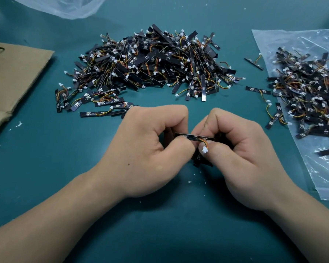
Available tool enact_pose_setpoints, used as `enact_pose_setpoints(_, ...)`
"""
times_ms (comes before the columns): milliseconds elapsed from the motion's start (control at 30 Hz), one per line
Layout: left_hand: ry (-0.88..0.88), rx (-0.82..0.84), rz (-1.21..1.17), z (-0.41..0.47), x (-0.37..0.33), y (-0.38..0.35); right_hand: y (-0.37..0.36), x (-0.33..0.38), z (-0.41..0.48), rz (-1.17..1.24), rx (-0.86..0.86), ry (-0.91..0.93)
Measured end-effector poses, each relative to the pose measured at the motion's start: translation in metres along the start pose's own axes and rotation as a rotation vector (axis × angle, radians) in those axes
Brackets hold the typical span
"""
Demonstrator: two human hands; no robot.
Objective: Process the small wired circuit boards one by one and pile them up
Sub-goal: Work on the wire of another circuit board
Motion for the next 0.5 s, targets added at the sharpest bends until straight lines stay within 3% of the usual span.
enact_pose_setpoints(500, -0.010, 0.009, -0.016, 0.0000, -0.0004, -0.0007, -0.0002, 0.0010, -0.0013, -0.045, -0.012, 0.031)
Point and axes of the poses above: each hand's wrist, its own z-axis towards the middle knuckle, its own y-axis out of the back of the hand, x = y × z, the point moved 7 cm from there along z, towards the middle knuckle
